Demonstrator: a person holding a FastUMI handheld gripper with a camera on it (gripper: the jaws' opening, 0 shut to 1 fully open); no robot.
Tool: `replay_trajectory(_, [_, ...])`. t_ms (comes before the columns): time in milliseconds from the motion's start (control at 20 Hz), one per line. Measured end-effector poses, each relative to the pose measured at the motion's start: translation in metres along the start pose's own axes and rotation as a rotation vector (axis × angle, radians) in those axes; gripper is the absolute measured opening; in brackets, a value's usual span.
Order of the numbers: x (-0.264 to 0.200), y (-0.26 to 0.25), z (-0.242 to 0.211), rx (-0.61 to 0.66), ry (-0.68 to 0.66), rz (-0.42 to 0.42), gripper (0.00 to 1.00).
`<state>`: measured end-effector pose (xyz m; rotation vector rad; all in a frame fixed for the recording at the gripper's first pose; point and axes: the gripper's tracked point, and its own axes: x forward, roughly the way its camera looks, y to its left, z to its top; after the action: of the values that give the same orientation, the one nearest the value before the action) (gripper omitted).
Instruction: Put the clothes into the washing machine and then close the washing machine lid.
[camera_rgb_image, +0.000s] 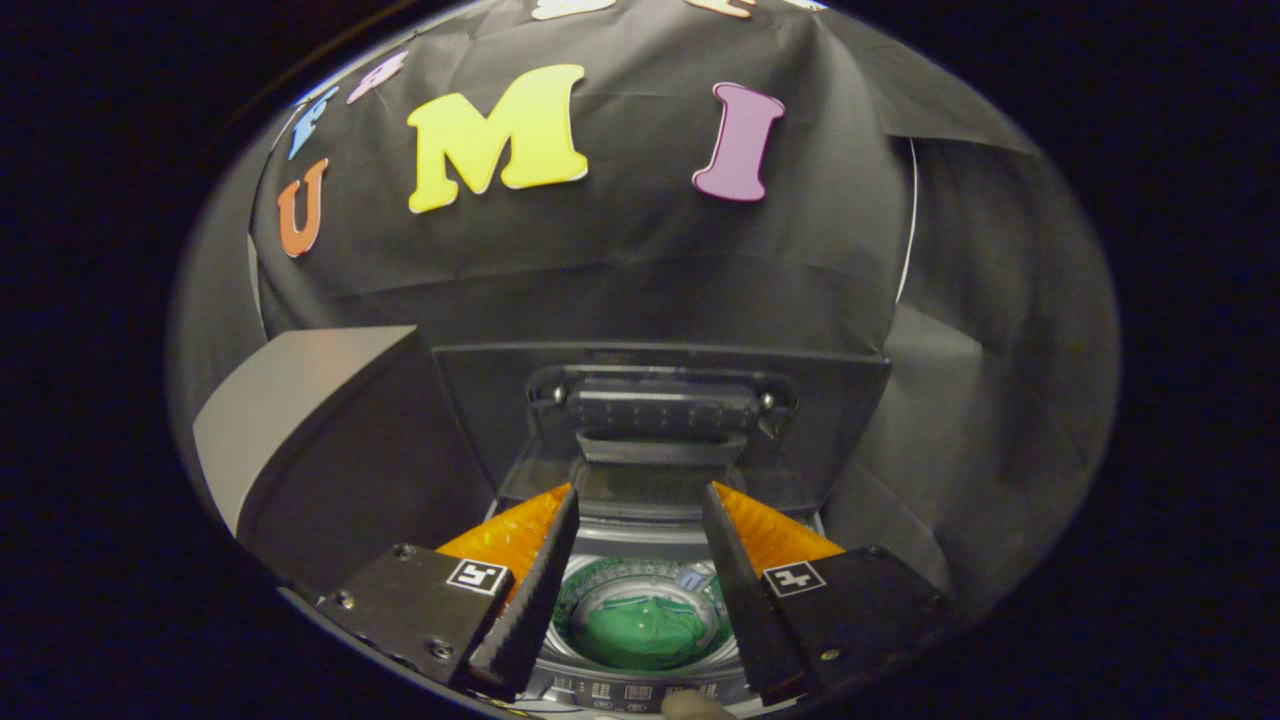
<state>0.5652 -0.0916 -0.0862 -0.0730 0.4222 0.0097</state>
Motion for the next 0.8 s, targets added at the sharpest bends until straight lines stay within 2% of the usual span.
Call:
replay_trajectory(300, [-0.004,-0.002,0.053,-0.002,-0.094,0.001,0.79])
replay_trajectory(550, [0.004,-0.003,0.091,0.017,-0.147,-0.015,0.84])
replay_trajectory(800, [0.024,-0.008,0.109,0.011,-0.156,-0.044,0.84])
